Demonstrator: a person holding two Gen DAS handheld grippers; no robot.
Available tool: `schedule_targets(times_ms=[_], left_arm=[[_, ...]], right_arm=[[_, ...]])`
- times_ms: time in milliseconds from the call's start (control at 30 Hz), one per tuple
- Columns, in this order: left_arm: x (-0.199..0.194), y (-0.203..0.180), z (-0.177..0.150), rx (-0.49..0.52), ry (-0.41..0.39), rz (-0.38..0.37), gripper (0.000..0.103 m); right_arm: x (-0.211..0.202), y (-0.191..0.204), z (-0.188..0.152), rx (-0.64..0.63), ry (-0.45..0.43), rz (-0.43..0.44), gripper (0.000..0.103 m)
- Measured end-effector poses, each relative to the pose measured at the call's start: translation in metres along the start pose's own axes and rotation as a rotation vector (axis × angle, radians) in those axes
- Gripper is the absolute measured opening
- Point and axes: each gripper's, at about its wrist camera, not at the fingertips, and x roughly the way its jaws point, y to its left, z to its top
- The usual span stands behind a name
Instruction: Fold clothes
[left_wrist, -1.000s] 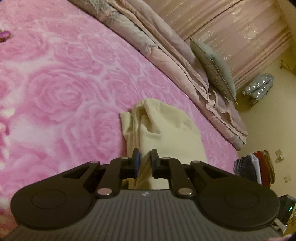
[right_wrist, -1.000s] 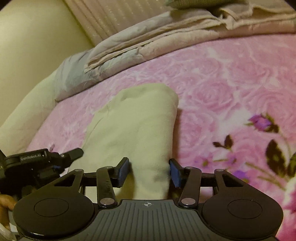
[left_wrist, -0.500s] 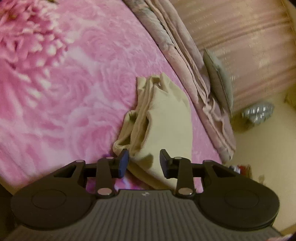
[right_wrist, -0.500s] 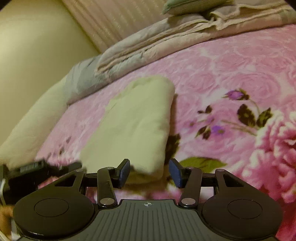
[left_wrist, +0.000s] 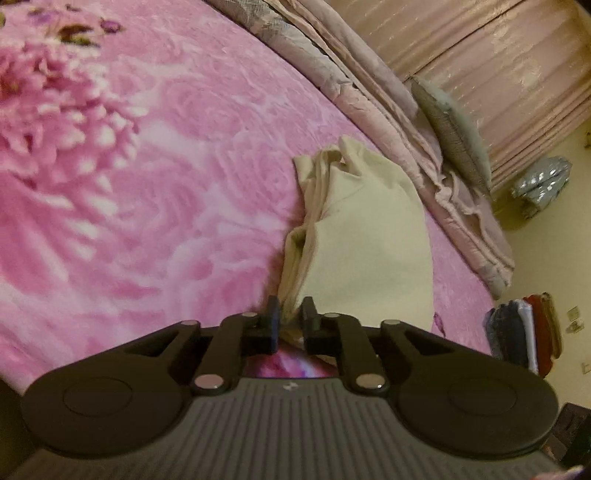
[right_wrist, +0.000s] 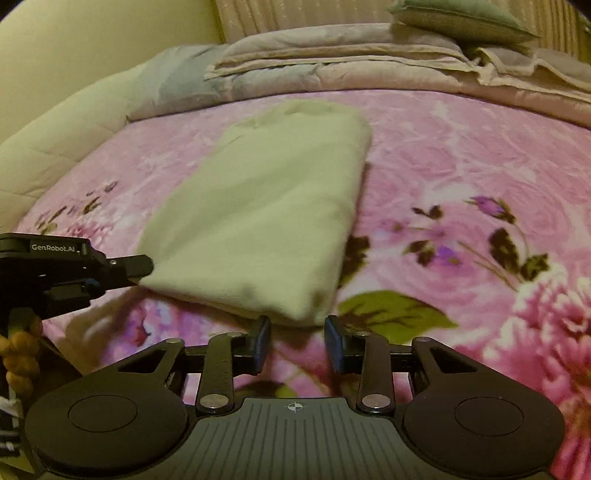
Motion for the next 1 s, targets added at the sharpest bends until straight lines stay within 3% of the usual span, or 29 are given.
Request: schedule_targets(times_ms=[233, 367, 467, 533, 700, 867, 1000], left_arm=[[-0.036, -0.047, 0.017, 0.178, -0.145, -0.009, 0.014], [-0.009, -0.068, 0.014, 0.303, -0.105, -0.004, 0.016], [0.016, -0.057, 0.009, 0.292, -0.049, 0.065, 0.006], [0.024, -0.052, 0.008, 0.280, -0.024, 0.096, 0.006], [0.011, -0.076, 0.049, 0.251, -0.095, 0.032, 0.006], [0.074, -0.115, 0.095, 0.227, -0.082, -0.010, 0.006], [0.133, -0.120, 0.108, 0.253, -0.055, -0.001, 0.008]], right_arm=[[-0.031, -0.011, 0.027, 0.057, -0.161, 0.014, 0.035], [-0.004, -0.002, 0.036, 0.032, -0.156, 0.008, 0.035], [0.022, -0.003, 0.031, 0.029, -0.082, 0.002, 0.035], [0.033, -0.007, 0.029, 0.034, -0.036, 0.006, 0.035], [0.025, -0.033, 0.074, 0.105, -0.136, 0.039, 0.035], [0.071, -0.053, 0.132, 0.102, -0.220, 0.003, 0.035], [0.116, -0.053, 0.149, 0.077, -0.189, -0.017, 0.035]])
